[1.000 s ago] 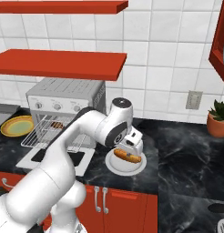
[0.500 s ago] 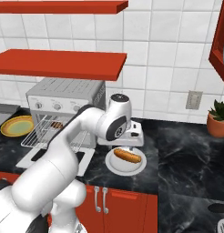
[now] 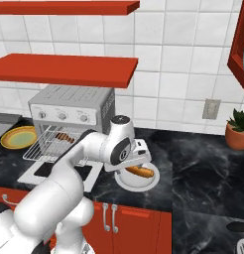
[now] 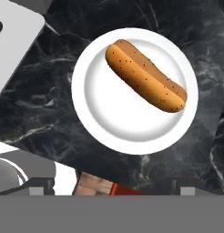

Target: Open the toaster oven door. Place the hotdog bun on the top rack in the toaster oven and place the chicken drumstick on the bottom rack.

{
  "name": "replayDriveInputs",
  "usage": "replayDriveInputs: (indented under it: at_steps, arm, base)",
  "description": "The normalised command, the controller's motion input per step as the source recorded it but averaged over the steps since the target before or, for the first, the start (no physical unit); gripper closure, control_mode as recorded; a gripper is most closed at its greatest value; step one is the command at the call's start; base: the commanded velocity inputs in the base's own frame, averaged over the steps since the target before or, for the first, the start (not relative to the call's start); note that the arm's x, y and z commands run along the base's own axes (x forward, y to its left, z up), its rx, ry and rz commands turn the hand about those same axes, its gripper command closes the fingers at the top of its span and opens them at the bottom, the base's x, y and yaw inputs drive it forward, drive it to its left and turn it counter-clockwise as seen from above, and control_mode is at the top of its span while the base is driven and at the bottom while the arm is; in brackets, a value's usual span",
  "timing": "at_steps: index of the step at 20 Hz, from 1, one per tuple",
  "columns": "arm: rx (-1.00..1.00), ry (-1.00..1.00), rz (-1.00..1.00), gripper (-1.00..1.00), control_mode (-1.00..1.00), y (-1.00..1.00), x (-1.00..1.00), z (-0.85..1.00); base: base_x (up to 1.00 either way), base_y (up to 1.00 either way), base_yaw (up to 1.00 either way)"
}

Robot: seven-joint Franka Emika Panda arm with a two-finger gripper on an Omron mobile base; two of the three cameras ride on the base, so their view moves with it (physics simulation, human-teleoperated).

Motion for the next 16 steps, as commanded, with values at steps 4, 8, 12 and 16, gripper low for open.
replayDriveInputs:
  at_steps: [4,8,12,16]
  arm:
    - [0.00,0.00,0.18,-1.00,-1.00,0.00,0.29,-0.14]
    - [0.00,0.00,0.18,-1.00,-1.00,0.00,0.36,0.00]
    - [0.00,0.02,0.16,-1.00,-1.00,0.00,0.30,-0.03]
    - [0.00,0.04,0.10,-1.00,-1.00,0.00,0.35,-0.23]
  base:
    - [0.00,0.00,0.00]
    - [0.00,0.00,0.00]
    - [0.00,0.00,0.00]
    - [0.00,0.00,0.00]
